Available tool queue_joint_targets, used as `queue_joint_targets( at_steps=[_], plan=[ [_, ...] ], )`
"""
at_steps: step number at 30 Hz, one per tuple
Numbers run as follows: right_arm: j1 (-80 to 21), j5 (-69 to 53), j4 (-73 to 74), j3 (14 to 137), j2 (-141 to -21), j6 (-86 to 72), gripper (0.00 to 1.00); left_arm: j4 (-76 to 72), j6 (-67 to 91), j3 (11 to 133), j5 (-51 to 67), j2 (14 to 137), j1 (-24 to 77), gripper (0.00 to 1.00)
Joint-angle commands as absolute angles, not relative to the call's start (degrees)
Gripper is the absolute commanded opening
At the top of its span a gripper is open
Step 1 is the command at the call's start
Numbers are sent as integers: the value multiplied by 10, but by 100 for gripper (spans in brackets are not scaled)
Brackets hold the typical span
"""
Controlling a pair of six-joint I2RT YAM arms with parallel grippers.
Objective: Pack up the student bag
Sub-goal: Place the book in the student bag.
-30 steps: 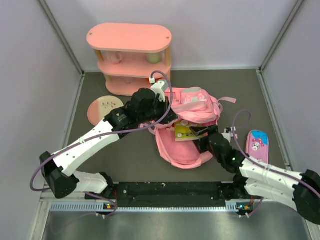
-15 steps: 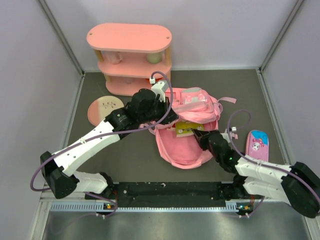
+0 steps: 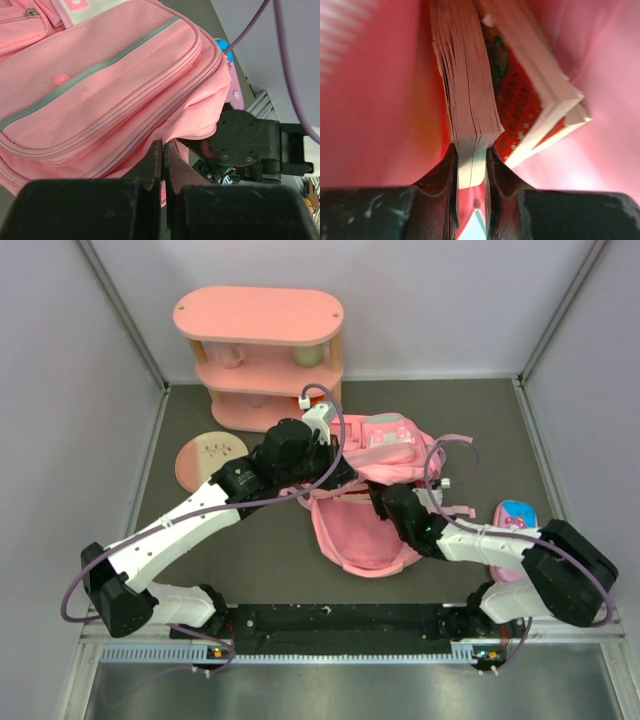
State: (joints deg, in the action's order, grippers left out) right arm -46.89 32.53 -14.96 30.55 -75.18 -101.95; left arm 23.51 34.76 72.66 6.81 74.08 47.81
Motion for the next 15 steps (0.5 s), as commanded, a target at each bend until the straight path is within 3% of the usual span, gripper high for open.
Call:
queue_joint_targets(
  at_steps=[1, 5, 8, 9, 12, 15],
  plan=[
    [-491, 407, -129, 337, -795, -1086, 0, 163, 363, 740, 83, 714, 481, 0],
    [-492, 423, -119, 327, -823, -1122, 0, 165, 364, 735, 84, 709, 481, 0],
    [-491, 411, -174, 304, -817, -1070, 24, 165, 361, 726, 76, 701, 481, 0],
    [-492, 403, -191, 299, -811, -1054, 37, 164, 359, 722, 72, 698, 480, 0],
    [-491, 381, -237, 272, -780, -997, 64, 166, 356, 717, 65, 693, 480, 0],
    [-491, 367, -222, 250, -727, -953, 75, 172, 351, 716, 60, 692, 480, 0]
  ],
)
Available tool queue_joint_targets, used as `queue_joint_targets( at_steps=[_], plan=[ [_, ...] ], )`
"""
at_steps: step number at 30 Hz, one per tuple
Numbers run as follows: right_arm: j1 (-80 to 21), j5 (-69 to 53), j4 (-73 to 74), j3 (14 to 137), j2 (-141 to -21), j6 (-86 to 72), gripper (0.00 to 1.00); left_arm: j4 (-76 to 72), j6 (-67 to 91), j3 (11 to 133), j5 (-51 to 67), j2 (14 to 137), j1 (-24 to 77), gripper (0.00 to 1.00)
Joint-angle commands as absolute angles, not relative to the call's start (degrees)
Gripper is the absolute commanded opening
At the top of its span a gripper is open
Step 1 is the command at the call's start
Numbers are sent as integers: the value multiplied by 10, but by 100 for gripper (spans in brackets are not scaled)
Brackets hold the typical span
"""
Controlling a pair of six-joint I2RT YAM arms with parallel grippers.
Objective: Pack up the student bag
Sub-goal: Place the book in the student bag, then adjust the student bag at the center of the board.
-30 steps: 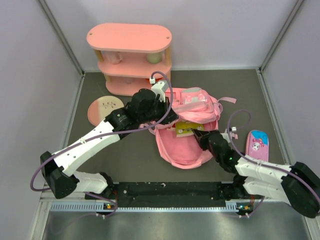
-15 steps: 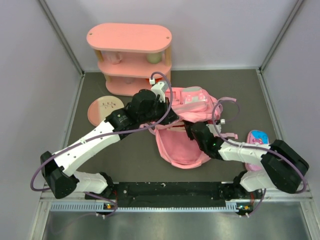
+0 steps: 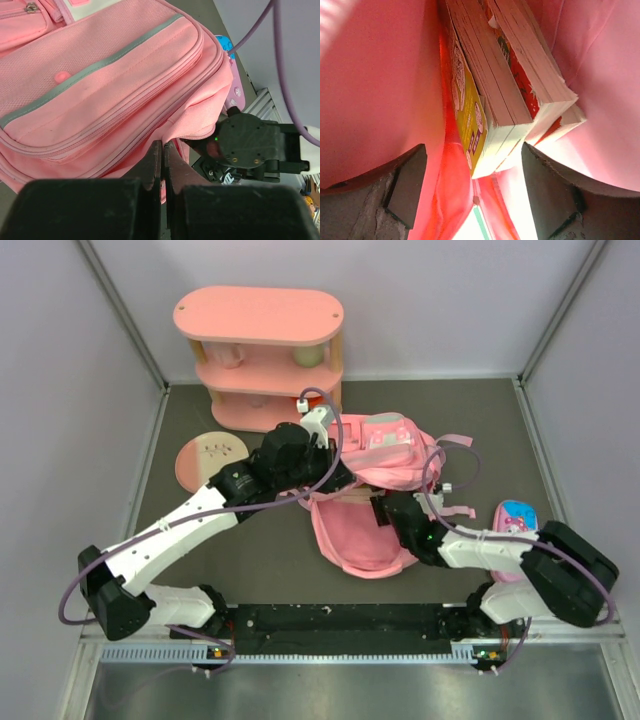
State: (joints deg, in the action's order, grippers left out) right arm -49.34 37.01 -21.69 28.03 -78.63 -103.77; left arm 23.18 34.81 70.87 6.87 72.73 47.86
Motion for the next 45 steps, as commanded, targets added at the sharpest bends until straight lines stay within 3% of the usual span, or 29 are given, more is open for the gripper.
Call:
queue_joint_targets(
  at_steps=[1, 7, 14, 20, 25, 30, 34, 36, 37, 40, 45],
  plan=[
    [-492, 363, -215, 237, -709, -941, 78, 172, 350, 715, 58, 693, 480, 0],
    [-494, 286, -206, 179, -580, -835, 81, 172, 345, 710, 48, 693, 480, 0],
    [-495, 109, -88, 172, -459, -698, 80, 163, 345, 703, 53, 701, 479, 0],
    [-495, 35, 17, 165, -336, -616, 80, 162, 344, 687, 56, 708, 479, 0],
    [-495, -95, -21, 133, -242, -556, 82, 170, 343, 668, 52, 701, 480, 0],
    [-495, -124, -2, 145, -171, -534, 82, 164, 353, 643, 60, 688, 480, 0],
    [-495, -35, 80, 170, -107, -541, 82, 163, 350, 612, 102, 679, 479, 0],
    [-495, 26, 126, 192, -78, -551, 84, 164, 337, 598, 128, 674, 480, 19],
    [-495, 94, 154, 201, -71, -567, 86, 189, 334, 588, 140, 665, 482, 42],
    [-495, 192, 242, 242, -66, -563, 91, 208, 327, 554, 131, 617, 486, 67],
    [-495, 320, 370, 299, -82, -600, 91, 282, 316, 553, 74, 519, 487, 88]
  ],
)
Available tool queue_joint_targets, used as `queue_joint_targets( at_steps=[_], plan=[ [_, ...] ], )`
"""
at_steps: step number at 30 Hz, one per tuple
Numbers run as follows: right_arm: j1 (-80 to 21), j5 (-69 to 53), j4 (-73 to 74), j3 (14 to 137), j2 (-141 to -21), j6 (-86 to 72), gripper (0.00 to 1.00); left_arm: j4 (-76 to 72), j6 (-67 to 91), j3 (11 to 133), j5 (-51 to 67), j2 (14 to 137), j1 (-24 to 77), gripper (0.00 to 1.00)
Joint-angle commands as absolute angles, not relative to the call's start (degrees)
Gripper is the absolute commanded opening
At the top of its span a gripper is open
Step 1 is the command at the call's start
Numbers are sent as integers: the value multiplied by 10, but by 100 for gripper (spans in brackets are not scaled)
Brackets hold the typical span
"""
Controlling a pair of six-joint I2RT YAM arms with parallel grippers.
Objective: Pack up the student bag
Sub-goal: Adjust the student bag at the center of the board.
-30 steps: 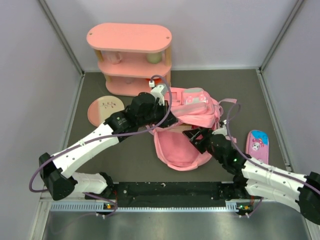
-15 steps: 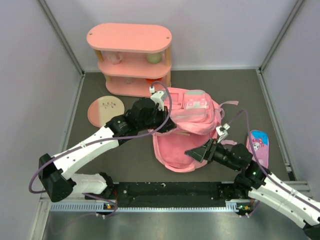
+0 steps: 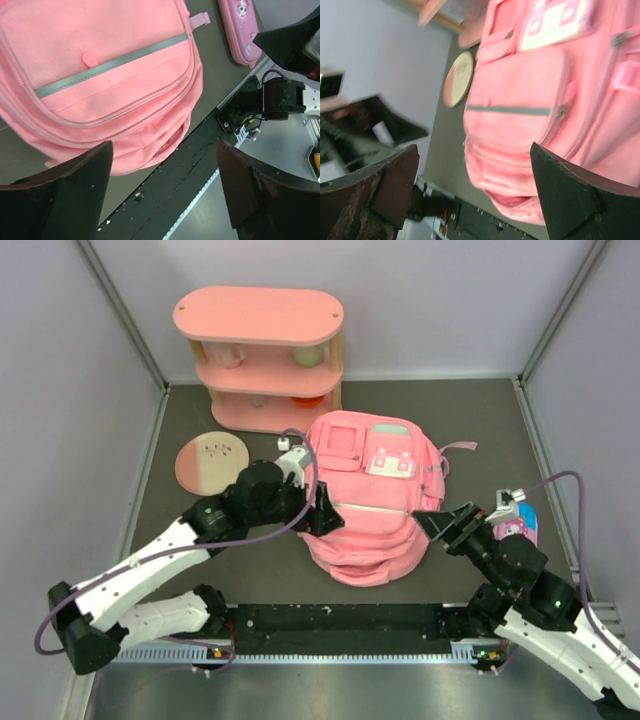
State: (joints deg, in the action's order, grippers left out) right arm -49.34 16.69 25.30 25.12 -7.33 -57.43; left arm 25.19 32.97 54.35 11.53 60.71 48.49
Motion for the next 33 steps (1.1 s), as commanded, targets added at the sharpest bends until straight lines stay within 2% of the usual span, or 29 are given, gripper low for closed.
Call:
queue_joint_targets(
  at_steps=[1, 2, 5, 9, 14, 18, 21, 25, 29, 33],
  plan=[
    [-495, 335, 387, 301, -83, -620, 91, 294, 316, 552, 48, 507, 486, 94],
    [-495, 346, 410, 301, -83, -628, 91, 301, 316, 542, -3, 498, 487, 98],
    [-494, 371, 436, 290, -84, -671, 91, 344, 323, 540, -111, 489, 483, 99],
    [-494, 361, 453, 273, -95, -709, 92, 358, 318, 542, -128, 534, 451, 99],
    [-494, 350, 474, 264, -153, -751, 95, 322, 290, 534, -50, 587, 359, 99],
    [-488, 330, 468, 265, -242, -759, 96, 254, 279, 512, 39, 623, 293, 99],
    [-478, 299, 434, 262, -271, -731, 99, 194, 277, 491, 100, 646, 273, 99],
    [-413, 219, 358, 225, -285, -693, 99, 93, 294, 465, 198, 676, 265, 99],
    [-342, 116, 283, 193, -286, -665, 99, 82, 285, 474, 209, 735, 260, 99],
    [-302, 72, 249, 184, -295, -638, 99, 76, 273, 483, 216, 773, 246, 99]
  ],
)
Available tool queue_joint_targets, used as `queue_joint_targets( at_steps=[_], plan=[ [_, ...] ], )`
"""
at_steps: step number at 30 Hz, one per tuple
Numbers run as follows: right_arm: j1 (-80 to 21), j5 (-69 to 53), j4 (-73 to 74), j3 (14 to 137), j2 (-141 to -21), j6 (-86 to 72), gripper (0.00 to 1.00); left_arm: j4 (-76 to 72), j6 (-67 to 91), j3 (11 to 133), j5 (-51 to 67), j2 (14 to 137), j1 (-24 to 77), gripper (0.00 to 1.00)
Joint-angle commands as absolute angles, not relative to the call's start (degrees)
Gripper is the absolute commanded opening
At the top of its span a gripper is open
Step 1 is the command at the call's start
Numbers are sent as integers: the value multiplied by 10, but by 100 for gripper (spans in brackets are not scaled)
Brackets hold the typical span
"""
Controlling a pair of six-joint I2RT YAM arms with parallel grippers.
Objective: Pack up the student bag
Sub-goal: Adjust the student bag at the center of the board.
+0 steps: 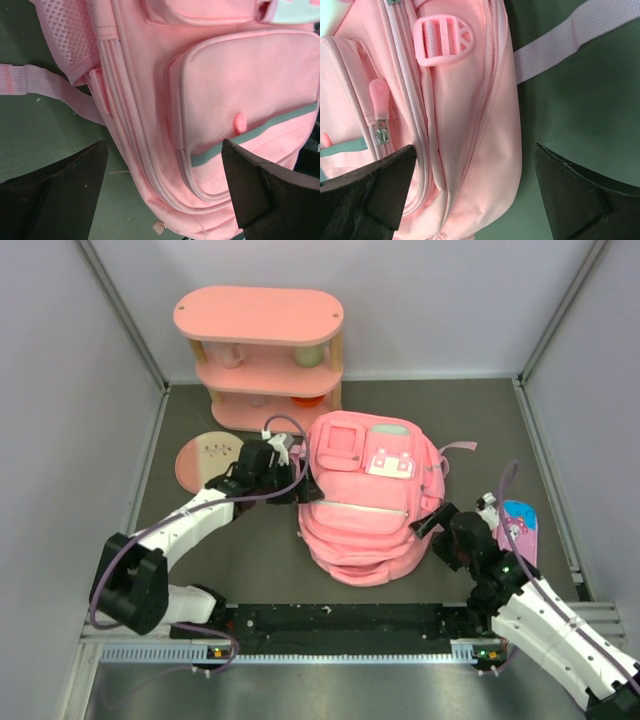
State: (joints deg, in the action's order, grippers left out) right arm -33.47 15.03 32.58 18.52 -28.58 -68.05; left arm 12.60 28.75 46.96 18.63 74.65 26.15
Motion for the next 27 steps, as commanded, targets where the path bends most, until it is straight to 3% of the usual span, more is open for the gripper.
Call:
queue_joint_targets(
  at_steps=[1, 8, 12, 14, 16, 17, 18, 19, 23, 27],
  plan=[
    [-295, 66, 245, 185, -301, -633, 99, 70, 272, 481, 217, 780, 242, 99],
    [-247, 11, 214, 183, -348, -605, 99, 10, 268, 490, 281, 847, 212, 99],
    [-224, -14, 175, 172, -376, -604, 99, -59, 281, 511, 413, 920, 209, 99],
    [-215, -25, 150, 173, -391, -592, 99, -94, 311, 497, 437, 937, 209, 93],
    [-205, -44, 135, 181, -418, -568, 99, -116, 324, 472, 437, 931, 209, 78],
    [-201, -53, 130, 190, -428, -556, 99, -119, 328, 463, 435, 926, 210, 70],
    [-188, -61, 129, 195, -449, -544, 98, -124, 332, 440, 429, 918, 210, 49],
    [-181, -83, 127, 201, -460, -519, 95, -127, 340, 427, 425, 898, 211, 42],
    [-156, -131, 125, 231, -512, -468, 91, -130, 359, 348, 390, 823, 225, 27],
    [-156, -160, 119, 265, -563, -439, 91, -153, 418, 246, 340, 719, 273, 28]
  ],
)
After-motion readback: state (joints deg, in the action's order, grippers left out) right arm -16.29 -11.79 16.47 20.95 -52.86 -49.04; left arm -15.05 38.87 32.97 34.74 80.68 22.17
